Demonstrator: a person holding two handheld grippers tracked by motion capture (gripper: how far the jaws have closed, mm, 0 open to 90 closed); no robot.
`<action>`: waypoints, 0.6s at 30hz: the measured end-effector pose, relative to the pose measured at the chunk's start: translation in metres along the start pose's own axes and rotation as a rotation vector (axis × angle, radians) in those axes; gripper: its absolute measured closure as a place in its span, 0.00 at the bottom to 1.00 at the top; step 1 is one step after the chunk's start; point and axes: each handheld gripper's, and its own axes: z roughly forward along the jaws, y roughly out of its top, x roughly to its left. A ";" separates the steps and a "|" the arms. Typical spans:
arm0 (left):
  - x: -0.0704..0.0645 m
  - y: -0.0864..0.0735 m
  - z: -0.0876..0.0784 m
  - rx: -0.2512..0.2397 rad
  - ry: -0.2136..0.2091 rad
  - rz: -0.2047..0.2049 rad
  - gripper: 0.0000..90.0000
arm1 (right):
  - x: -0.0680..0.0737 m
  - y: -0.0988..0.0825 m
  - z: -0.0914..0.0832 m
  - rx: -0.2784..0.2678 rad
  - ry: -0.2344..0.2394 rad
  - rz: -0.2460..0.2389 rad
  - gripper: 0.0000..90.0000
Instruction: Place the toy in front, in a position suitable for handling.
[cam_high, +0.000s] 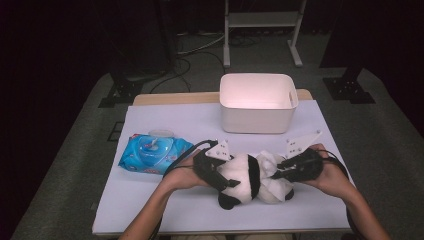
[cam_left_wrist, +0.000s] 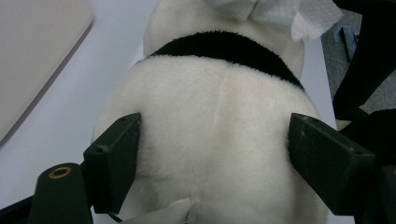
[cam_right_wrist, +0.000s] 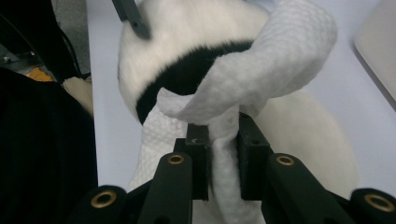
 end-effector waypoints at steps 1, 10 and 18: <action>0.000 0.000 0.000 0.001 0.001 0.000 0.22 | 0.001 0.004 0.003 0.004 0.006 -0.007 0.86; 0.001 0.000 -0.020 0.061 0.014 0.030 0.16 | -0.006 0.003 0.009 0.003 0.003 0.006 0.86; 0.009 -0.011 -0.012 0.047 -0.048 -0.013 0.25 | -0.010 -0.004 0.002 0.003 0.008 0.040 0.86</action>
